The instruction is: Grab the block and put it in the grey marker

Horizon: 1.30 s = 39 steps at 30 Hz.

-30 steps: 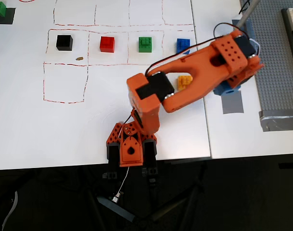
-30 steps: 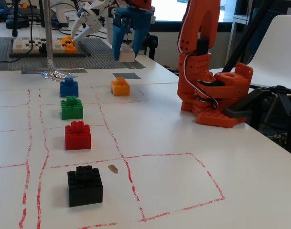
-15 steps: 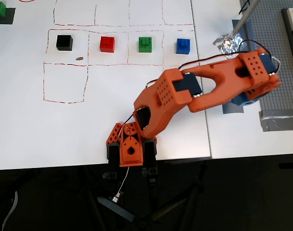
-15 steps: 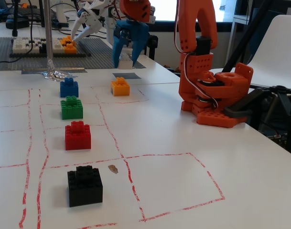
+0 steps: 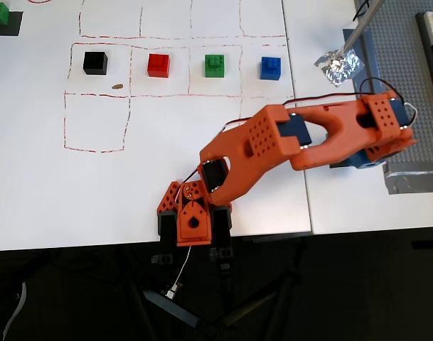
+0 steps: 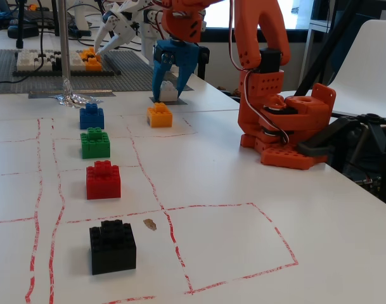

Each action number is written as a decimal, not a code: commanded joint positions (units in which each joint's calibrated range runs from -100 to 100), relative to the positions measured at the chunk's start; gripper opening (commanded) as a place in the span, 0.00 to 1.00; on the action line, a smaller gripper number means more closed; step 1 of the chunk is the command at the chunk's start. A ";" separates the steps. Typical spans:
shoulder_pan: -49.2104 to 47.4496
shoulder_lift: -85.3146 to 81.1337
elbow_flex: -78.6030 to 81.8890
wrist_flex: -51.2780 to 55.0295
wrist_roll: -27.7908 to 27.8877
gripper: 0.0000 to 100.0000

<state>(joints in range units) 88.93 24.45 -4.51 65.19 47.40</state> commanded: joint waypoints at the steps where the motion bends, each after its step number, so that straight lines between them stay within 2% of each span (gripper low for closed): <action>1: 1.01 -3.47 -3.92 -1.60 -0.93 0.03; 3: 0.92 -3.90 -3.11 -1.60 -0.49 0.04; 8: 1.54 -5.71 -0.21 -0.95 1.12 0.27; 12: 1.89 -6.83 -0.30 2.73 2.10 0.34; 17: 1.89 -8.38 -3.20 9.99 2.20 0.36; 23: 1.72 -13.03 -10.63 24.36 2.15 0.33; 27: 0.48 -18.20 -12.81 33.58 1.42 0.25; 32: -3.93 -28.80 -3.38 33.99 -1.22 0.15; 39: -14.87 -46.04 14.93 30.89 -5.08 0.05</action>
<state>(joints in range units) 77.67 -12.08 8.57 97.99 44.32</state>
